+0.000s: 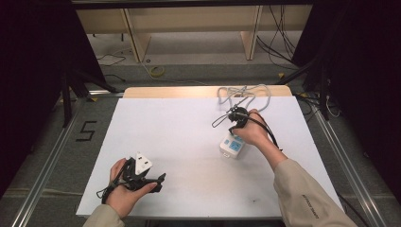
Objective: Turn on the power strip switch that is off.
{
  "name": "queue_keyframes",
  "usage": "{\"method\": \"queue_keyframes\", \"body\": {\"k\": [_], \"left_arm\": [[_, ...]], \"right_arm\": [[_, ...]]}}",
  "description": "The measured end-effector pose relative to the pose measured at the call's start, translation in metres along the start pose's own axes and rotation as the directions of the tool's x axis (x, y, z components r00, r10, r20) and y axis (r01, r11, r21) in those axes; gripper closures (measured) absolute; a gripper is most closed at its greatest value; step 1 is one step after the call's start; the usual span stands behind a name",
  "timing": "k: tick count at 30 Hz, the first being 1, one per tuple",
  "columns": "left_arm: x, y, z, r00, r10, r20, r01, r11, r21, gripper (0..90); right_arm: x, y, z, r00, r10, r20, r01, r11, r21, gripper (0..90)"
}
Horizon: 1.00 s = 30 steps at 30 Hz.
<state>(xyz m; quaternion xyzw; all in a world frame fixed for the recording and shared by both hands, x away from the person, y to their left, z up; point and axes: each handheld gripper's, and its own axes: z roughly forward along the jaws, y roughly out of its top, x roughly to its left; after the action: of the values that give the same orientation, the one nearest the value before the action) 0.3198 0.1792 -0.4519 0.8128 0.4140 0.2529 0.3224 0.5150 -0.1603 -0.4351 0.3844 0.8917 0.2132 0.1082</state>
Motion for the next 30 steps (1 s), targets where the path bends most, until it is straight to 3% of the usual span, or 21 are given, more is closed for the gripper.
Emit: {"method": "queue_keyframes", "body": {"k": [30], "left_arm": [[-0.0002, 0.0, -0.0002, 1.0, -0.001, -0.002, 0.001, 1.0, -0.001, 13.8]], "right_arm": [[0.0014, 0.005, 0.0016, 1.0, 0.005, -0.006, -0.005, 0.998, 0.055, 90.0]]}}
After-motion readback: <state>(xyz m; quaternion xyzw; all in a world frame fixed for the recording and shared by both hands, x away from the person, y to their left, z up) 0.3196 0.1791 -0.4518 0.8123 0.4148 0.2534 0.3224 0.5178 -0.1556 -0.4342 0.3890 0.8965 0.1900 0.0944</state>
